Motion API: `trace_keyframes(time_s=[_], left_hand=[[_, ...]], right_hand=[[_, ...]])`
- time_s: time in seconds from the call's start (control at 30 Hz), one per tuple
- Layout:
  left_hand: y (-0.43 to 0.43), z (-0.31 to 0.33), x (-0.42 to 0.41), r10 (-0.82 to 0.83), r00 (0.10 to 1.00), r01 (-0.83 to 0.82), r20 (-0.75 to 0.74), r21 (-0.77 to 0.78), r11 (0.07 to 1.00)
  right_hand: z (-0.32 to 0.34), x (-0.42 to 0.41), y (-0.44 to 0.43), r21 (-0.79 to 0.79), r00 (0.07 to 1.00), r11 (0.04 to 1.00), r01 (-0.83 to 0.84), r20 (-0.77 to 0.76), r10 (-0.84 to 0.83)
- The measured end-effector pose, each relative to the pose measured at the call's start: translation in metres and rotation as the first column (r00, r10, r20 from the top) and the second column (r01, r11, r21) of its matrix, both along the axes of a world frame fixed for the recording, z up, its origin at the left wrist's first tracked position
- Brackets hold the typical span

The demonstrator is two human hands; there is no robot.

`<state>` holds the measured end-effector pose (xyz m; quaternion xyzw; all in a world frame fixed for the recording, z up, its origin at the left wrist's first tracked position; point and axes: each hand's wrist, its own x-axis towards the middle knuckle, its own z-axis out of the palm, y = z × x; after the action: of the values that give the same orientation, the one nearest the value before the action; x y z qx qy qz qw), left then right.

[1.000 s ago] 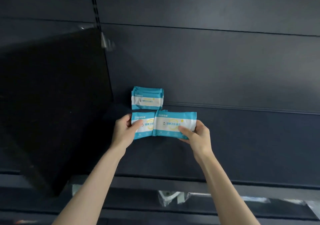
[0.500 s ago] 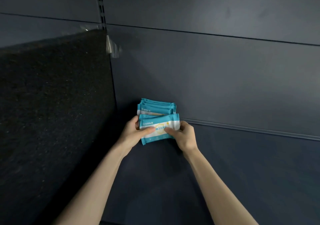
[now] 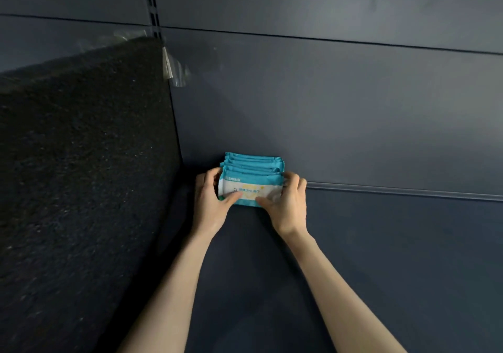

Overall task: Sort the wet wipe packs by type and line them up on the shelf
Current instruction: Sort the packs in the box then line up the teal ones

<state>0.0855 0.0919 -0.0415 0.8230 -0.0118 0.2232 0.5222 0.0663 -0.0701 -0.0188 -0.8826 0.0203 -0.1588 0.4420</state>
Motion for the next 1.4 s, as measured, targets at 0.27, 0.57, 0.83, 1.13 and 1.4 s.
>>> trace_keyframes(time_s=[0.27, 0.57, 0.83, 1.13, 1.4], left_hand=[[0.001, -0.003, 0.004, -0.099, 0.991, 0.106, -0.095, 0.070, 0.992], [-0.002, 0.001, 0.000, -0.080, 0.994, 0.086, -0.079, 0.074, 0.994], [0.000, 0.007, 0.000, -0.059, 0.997, 0.032, 0.053, 0.404, 0.914], [0.006, 0.023, 0.003, 0.032, 0.999, -0.020, -0.010, 0.587, 0.809], [0.001, 0.039, -0.015, 0.015, 1.000, -0.012, 0.000, 0.593, 0.805]], right_hand=[[-0.005, 0.003, -0.003, -0.156, 0.987, 0.981, -0.112, -0.134, 0.091], [-0.003, 0.012, -0.007, -0.334, 0.981, 0.932, -0.139, -0.174, 0.084], [0.005, 0.010, -0.007, -0.462, 0.995, 0.882, -0.093, -0.020, 0.095], [0.012, 0.012, -0.006, -0.590, 0.992, 0.800, -0.109, -0.118, 0.048], [0.034, -0.007, -0.005, -0.539, 0.992, 0.836, -0.106, -0.110, 0.054]])
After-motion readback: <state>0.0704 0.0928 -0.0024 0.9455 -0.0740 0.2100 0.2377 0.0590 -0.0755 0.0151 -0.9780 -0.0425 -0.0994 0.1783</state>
